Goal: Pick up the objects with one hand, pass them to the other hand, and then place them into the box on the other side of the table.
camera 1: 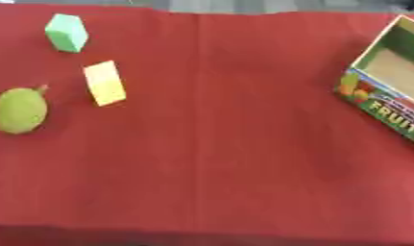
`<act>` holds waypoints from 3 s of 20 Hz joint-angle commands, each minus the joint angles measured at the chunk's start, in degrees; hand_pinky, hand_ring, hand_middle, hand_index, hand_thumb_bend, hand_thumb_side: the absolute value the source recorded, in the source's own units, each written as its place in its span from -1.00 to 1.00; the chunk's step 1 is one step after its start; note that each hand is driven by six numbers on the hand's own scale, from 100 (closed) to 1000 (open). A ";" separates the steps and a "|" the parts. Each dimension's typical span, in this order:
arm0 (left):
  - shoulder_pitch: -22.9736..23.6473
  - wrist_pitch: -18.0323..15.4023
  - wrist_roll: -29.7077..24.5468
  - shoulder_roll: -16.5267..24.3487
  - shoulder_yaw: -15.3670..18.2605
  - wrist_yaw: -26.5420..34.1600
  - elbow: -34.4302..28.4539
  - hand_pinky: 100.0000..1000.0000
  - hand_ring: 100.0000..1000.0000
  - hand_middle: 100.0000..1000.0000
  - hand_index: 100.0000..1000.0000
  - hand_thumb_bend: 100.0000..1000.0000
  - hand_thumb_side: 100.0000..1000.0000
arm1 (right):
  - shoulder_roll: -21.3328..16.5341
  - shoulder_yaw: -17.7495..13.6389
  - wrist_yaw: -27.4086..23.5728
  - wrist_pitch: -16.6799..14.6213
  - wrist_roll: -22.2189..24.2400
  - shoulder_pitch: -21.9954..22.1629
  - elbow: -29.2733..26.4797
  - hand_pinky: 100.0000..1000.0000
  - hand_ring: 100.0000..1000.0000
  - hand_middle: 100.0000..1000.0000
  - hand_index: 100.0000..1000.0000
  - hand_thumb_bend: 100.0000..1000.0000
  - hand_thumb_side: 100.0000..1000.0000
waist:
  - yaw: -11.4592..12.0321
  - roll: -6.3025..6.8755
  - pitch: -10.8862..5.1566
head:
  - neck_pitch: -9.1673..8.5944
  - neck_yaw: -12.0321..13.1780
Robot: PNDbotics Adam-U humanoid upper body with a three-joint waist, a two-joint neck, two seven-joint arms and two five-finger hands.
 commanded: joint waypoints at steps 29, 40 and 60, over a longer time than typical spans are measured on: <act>-6.87 -2.69 -22.40 4.11 -7.82 -31.09 0.37 0.58 0.53 0.46 0.80 0.64 -0.06 | -3.31 -5.12 5.39 -0.40 -4.12 3.95 1.60 0.58 0.76 0.72 0.88 -0.58 -0.30 | -0.39 0.11 -0.86 | -0.76 -2.43; -9.56 -10.05 -47.41 3.29 -14.28 -47.27 3.42 0.66 0.61 0.50 0.74 0.55 -0.37 | -3.74 -4.65 4.08 -1.25 -4.16 4.48 -0.45 0.57 0.75 0.71 0.88 -0.61 -0.27 | -0.51 0.18 -0.49 | -1.92 -0.50; -11.46 -8.54 -51.28 -0.97 -16.16 -57.46 6.58 0.68 0.64 0.54 0.71 0.52 -0.35 | -4.43 -4.47 4.53 -0.55 -4.45 3.10 -1.52 0.58 0.74 0.70 0.87 -0.67 -0.24 | -1.31 0.25 -0.41 | -1.83 -0.09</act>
